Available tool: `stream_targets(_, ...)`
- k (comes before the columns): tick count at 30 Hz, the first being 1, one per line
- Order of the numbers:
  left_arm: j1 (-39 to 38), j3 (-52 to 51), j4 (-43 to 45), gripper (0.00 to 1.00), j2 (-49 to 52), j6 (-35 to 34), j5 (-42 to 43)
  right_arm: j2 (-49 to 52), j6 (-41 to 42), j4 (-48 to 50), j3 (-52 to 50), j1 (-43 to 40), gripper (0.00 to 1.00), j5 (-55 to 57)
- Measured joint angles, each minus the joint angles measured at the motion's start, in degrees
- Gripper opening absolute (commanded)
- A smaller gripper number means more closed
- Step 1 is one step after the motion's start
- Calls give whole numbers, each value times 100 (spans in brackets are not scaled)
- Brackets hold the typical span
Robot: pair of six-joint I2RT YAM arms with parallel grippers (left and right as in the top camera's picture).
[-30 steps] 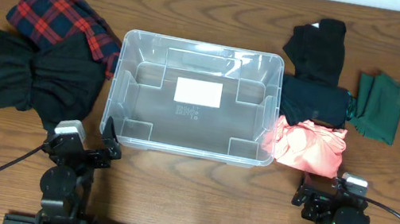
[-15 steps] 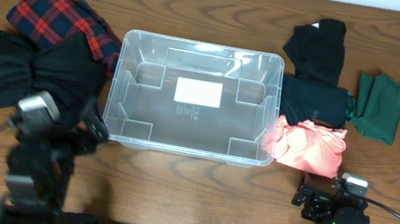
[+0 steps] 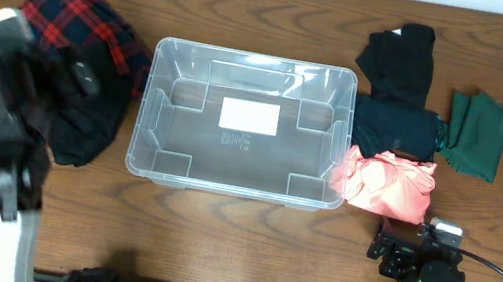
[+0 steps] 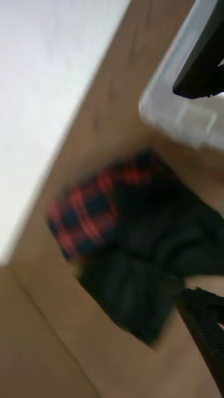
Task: Pack container
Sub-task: 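Move the left gripper down onto the black garment left of the bin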
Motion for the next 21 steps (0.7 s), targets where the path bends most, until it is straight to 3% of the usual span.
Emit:
stream_targets(11, 2793, 9, 11, 98, 2085, -164, 1360, 0, 0, 0, 0, 0, 99, 4)
stream_targets(17, 3574, 9, 341, 98, 3139, -188, 2070, 0, 0, 0, 0, 0, 99, 2)
stream_targets(21, 3689, 9, 577, 98, 3676, -179, 2354, 0, 0, 0, 0, 0, 99, 2)
